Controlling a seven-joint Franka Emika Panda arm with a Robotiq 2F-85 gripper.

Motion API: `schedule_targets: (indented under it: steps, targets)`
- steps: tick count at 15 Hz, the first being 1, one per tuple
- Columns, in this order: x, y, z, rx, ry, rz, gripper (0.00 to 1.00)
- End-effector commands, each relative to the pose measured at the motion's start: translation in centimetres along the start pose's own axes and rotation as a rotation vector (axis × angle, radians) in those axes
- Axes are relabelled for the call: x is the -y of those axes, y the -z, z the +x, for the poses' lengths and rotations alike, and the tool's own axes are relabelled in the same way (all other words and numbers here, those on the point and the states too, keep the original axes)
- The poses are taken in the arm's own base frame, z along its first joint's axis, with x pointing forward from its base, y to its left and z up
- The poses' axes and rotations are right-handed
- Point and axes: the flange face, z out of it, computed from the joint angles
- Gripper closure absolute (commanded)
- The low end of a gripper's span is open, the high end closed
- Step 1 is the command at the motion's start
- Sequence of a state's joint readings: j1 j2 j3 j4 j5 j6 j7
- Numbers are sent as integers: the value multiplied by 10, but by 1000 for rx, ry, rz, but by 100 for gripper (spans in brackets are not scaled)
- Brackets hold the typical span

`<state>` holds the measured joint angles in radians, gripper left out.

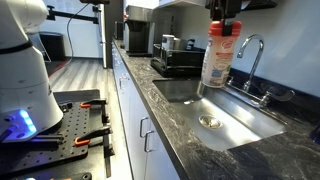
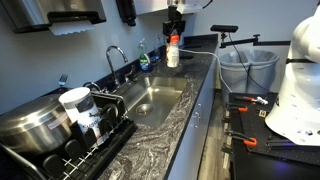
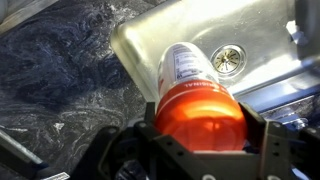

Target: Pick up the bottle and put it on the left side of the counter

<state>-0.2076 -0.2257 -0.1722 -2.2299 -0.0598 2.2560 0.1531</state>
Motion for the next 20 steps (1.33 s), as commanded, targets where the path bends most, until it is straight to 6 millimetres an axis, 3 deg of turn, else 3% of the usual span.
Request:
schedule_targets:
  steps: [1, 7, 20]
  targets:
    - [1, 2, -1, -3, 5, 1, 44]
    - [29, 16, -18, -14, 80, 6, 44]
    - [127, 30, -75, 0, 341, 131, 44]
